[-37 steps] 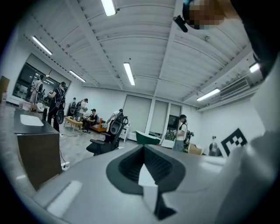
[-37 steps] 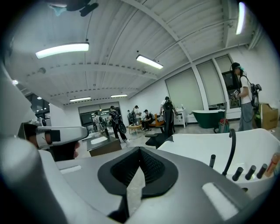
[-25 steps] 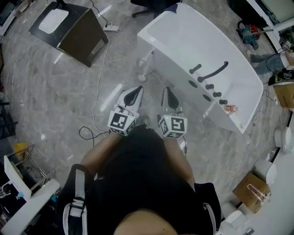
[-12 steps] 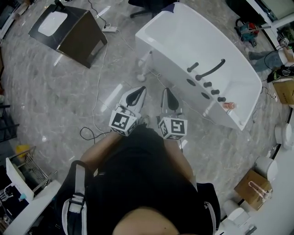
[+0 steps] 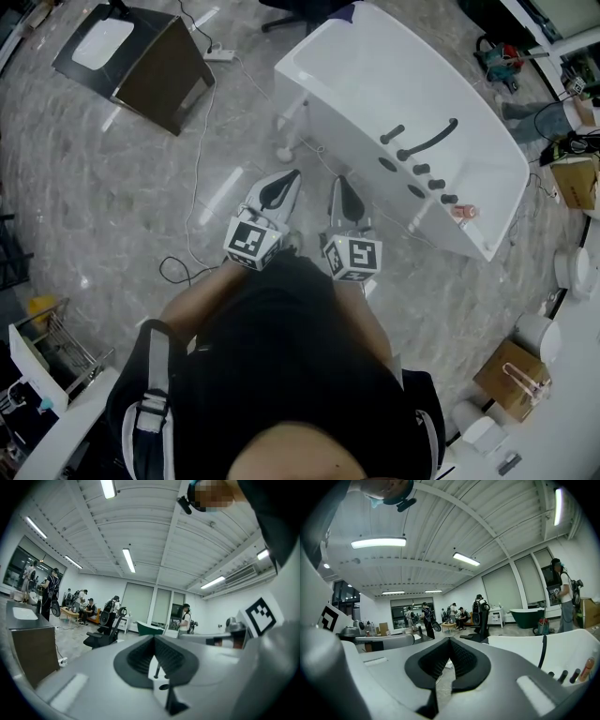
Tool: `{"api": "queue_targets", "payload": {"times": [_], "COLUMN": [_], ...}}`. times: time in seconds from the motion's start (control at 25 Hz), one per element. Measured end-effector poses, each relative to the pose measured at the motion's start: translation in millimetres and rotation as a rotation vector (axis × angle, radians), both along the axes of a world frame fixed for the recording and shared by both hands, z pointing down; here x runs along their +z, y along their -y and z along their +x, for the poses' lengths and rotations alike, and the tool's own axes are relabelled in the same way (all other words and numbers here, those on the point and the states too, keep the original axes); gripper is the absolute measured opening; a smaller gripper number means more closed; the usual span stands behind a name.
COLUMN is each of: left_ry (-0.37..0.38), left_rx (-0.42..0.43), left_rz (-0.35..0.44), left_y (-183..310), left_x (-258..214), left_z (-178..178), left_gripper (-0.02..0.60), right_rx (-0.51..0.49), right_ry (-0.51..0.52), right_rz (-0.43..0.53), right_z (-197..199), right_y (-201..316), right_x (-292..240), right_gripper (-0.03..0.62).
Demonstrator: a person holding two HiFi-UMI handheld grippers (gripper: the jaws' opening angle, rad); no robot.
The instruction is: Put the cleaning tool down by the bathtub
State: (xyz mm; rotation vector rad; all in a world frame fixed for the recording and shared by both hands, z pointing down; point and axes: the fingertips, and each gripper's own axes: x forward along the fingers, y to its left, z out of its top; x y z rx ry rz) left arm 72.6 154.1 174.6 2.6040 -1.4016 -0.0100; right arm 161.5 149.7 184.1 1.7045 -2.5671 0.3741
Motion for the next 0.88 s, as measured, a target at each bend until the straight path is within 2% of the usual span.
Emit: {"api": "queue_targets", "payload": {"times": [0.88], "left_ry": [-0.009], "left_rx": [0.015], "left_rz": [-0.014], "left_y": [4.8], "left_x": [5.9], "left_z": [-9.2], "left_gripper": [0.006], "right_rx": [0.007], "right_ry": [-0.012], "right_rz": [0.006], "right_z": [-10.9], "right_y": [0.1], "right_x": [0.2], "right_gripper": [-0.002]}}
